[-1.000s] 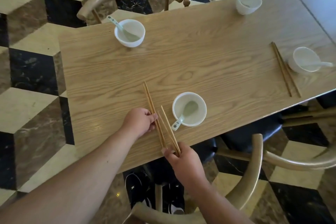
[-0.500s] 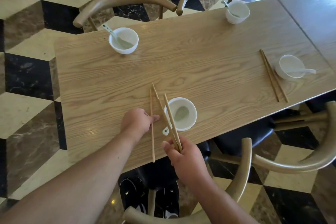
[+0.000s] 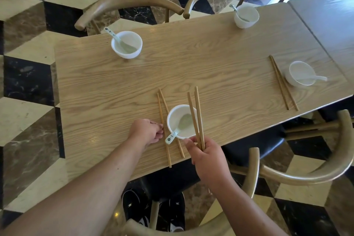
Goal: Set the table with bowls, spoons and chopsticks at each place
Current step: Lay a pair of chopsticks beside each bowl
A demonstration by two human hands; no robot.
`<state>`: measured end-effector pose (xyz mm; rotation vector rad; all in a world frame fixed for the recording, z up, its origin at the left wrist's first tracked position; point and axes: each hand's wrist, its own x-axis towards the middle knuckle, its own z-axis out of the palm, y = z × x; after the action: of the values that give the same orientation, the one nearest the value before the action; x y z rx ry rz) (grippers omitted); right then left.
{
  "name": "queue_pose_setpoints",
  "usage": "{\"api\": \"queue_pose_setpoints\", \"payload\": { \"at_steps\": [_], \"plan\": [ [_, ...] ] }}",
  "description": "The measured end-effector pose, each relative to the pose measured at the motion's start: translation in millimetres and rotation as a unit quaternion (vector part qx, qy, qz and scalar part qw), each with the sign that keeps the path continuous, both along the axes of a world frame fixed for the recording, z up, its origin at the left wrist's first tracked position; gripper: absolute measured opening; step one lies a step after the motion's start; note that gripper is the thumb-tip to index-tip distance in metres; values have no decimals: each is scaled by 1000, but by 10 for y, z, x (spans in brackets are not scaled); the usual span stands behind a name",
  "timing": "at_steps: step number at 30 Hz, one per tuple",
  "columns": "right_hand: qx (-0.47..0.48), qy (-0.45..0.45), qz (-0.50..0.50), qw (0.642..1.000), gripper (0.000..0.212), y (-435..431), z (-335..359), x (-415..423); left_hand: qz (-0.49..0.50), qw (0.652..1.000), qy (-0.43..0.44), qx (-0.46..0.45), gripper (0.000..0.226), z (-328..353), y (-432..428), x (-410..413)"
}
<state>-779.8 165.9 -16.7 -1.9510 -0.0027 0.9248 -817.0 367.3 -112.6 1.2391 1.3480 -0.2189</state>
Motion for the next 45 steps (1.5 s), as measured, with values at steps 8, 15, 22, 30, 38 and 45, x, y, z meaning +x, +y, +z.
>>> {"api": "queue_pose_setpoints", "payload": {
  "at_steps": [8, 15, 22, 30, 38, 45],
  "plan": [
    [1, -13, 4, 1000, 20, -36, 10, 123, -58, 995, 48, 61, 10, 13, -61, 151],
    [-9, -9, 29, 999, 28, -97, 23, 190, -41, 998, 26, 34, 20, 106, -110, 211],
    [128, 189, -23, 973, 19, 173, 305, 259, -42, 987, -68, 140, 35, 676, 83, -190],
    [221, 235, 28, 946, 26, 1085, 775, -179, -148, 956, -252, 15, 33, 1852, 515, -629],
    [232, 204, 46, 950, 33, 2536, 931, -1273, -106, 961, -252, 48, 22, 2079, 1883, -1640],
    [216, 217, 26, 952, 37, 3976, 1135, -2243, -130, 966, -220, 40, 15, 2273, 3357, -2518]
  ]
}}
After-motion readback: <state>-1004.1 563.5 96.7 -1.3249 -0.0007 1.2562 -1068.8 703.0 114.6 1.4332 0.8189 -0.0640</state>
